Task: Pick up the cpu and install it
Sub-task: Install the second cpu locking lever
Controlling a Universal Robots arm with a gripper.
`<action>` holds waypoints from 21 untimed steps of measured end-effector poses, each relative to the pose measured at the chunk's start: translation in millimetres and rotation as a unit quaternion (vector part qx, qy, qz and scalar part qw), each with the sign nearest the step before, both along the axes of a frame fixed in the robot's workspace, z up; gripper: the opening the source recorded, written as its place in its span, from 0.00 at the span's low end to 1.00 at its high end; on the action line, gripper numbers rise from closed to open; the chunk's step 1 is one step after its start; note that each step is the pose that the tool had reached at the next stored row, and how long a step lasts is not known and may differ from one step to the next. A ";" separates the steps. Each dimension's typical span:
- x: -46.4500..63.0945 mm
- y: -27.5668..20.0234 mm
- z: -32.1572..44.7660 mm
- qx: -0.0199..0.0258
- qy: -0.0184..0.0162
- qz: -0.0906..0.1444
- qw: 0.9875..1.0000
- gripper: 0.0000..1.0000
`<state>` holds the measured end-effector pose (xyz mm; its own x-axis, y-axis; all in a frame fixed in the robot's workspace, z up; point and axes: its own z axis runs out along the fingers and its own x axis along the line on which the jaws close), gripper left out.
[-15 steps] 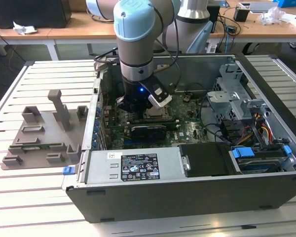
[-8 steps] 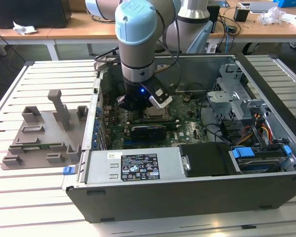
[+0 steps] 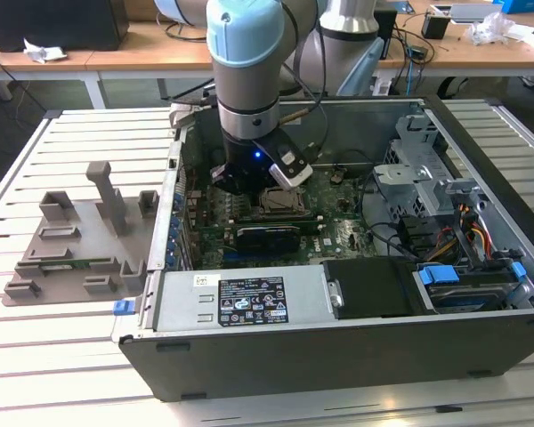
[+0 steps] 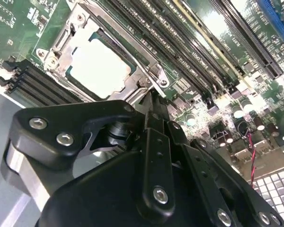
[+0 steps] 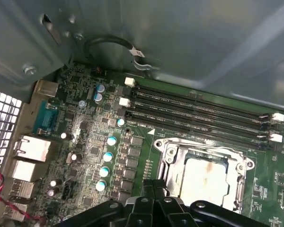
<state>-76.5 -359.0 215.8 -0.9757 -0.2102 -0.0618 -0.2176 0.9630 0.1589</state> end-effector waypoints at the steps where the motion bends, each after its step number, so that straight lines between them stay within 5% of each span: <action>1: 0.1 0.2 9.0 -0.002 0.000 0.000 1.000 0.11; 4: 0.1 0.2 36.8 -0.003 0.000 0.000 1.000 0.11; 8: 2.1 0.3 54.2 -0.005 0.001 0.000 1.000 0.11; 10: 17.2 0.4 54.4 -0.006 0.018 0.000 1.000 0.11; 15: 43.2 0.6 51.8 -0.006 0.047 0.000 0.999 0.11; 18: 44.0 0.6 51.6 -0.007 0.048 0.000 0.999 0.11; 21: 44.0 0.5 51.6 -0.032 0.048 -0.009 0.998 0.11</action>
